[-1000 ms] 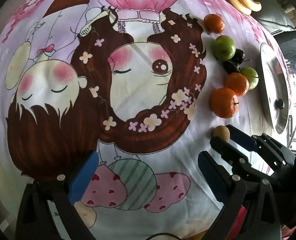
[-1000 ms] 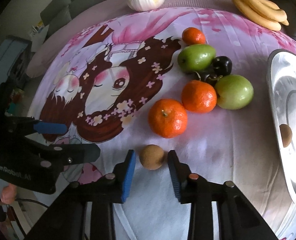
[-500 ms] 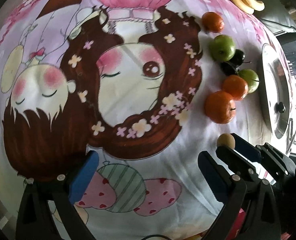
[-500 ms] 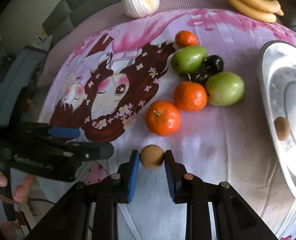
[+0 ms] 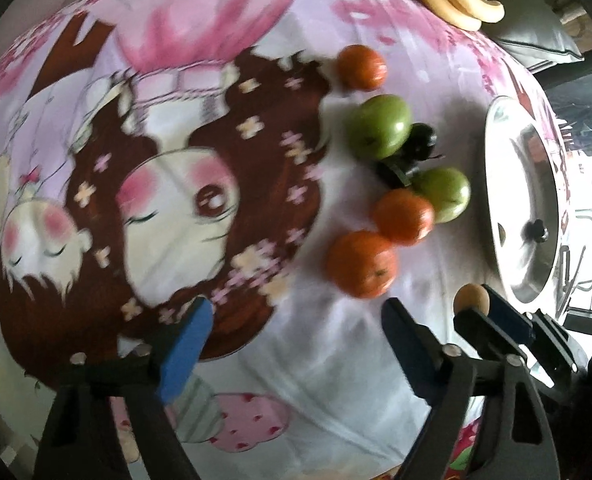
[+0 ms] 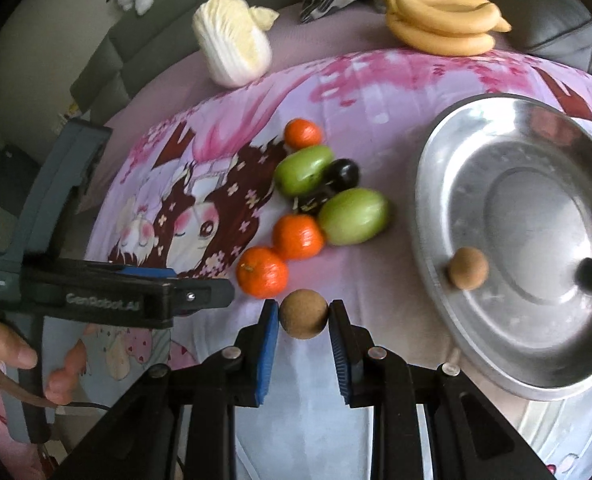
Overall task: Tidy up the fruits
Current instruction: 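Grasp an orange tangerine with the left tool while the right tool holds the longan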
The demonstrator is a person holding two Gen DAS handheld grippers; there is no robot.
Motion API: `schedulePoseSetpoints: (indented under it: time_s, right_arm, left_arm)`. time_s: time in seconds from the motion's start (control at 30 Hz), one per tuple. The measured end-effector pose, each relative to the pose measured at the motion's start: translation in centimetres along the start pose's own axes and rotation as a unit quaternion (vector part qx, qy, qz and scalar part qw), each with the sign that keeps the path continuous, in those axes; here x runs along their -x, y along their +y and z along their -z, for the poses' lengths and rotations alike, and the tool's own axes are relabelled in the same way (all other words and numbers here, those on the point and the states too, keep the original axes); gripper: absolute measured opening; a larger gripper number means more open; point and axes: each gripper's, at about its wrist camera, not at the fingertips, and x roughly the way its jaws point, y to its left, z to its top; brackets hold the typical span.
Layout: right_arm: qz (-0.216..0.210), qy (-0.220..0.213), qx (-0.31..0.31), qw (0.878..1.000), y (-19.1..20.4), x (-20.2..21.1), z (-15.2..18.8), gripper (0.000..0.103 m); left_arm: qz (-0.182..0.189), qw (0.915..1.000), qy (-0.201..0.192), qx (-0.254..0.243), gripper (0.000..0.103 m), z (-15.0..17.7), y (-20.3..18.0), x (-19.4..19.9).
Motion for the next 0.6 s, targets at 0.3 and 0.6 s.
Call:
schedulePoseSetpoints:
  time_s: [0.3, 0.6]
  right_arm:
    - [-0.01, -0.011, -0.024, 1.0, -1.6, 1.1, -0.4, 0.028]
    - [-0.021, -0.014, -0.034, 0.999, -2.0, 1.5, -0.4, 0.028]
  left_arm:
    - [0.015, 0.9997, 0.018, -0.002, 0.071, -4.0, -5.6, -2.6]
    - [0.01, 0.9997, 0.023, 0.005, 0.045, -6.1, -10.5, -5.1]
